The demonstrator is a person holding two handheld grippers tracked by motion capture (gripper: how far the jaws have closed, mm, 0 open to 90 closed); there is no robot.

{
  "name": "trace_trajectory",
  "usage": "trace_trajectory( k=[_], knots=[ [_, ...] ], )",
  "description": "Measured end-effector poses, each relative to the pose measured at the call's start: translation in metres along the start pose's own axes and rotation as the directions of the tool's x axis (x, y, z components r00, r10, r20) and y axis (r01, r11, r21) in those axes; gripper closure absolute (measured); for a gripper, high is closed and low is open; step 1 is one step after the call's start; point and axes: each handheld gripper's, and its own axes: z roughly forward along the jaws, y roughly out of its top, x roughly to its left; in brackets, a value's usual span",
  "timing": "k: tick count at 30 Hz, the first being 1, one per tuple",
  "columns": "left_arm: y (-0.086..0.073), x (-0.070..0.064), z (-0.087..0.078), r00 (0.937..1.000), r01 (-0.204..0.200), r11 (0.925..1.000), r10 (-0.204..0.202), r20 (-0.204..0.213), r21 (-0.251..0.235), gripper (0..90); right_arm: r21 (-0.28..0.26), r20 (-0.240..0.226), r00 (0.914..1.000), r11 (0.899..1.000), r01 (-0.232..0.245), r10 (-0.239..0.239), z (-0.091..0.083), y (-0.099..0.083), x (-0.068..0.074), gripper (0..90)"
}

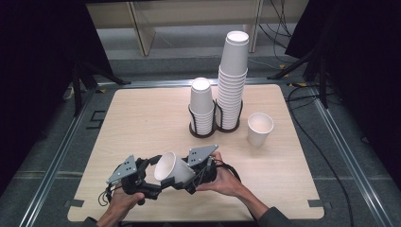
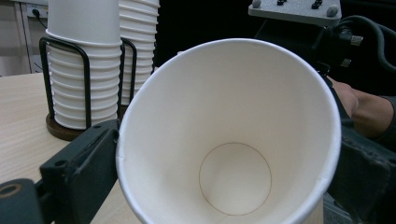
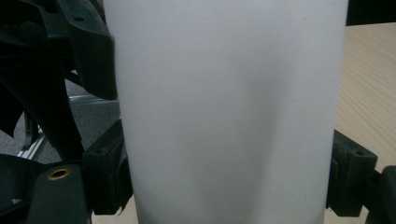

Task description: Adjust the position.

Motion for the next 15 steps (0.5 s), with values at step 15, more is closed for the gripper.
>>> trace_trajectory(
  k=[15],
  knots=[
    [0.0028, -0.0055, 0.0004, 0.9922, -0.116, 0.9895, 0.119, -0.036, 0.087, 11.0, 0.122, 0.057, 0.9975, 0.992, 0.034, -0.042, -0.0021, 0.0017, 0.0030, 16.1]
  ],
)
